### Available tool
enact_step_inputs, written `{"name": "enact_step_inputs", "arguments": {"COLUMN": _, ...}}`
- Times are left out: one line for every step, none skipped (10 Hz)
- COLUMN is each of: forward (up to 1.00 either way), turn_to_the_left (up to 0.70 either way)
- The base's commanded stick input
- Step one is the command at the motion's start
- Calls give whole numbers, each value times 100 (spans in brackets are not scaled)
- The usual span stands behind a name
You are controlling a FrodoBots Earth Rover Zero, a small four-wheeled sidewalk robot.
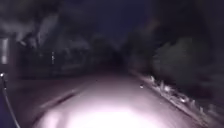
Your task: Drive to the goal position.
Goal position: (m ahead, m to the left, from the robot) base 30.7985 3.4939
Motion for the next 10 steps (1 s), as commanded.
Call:
{"name": "enact_step_inputs", "arguments": {"forward": 50, "turn_to_the_left": 0}}
{"name": "enact_step_inputs", "arguments": {"forward": 50, "turn_to_the_left": 0}}
{"name": "enact_step_inputs", "arguments": {"forward": 50, "turn_to_the_left": 0}}
{"name": "enact_step_inputs", "arguments": {"forward": 50, "turn_to_the_left": 0}}
{"name": "enact_step_inputs", "arguments": {"forward": 50, "turn_to_the_left": 0}}
{"name": "enact_step_inputs", "arguments": {"forward": 50, "turn_to_the_left": 0}}
{"name": "enact_step_inputs", "arguments": {"forward": 50, "turn_to_the_left": 0}}
{"name": "enact_step_inputs", "arguments": {"forward": 50, "turn_to_the_left": 0}}
{"name": "enact_step_inputs", "arguments": {"forward": 50, "turn_to_the_left": 0}}
{"name": "enact_step_inputs", "arguments": {"forward": 50, "turn_to_the_left": 0}}
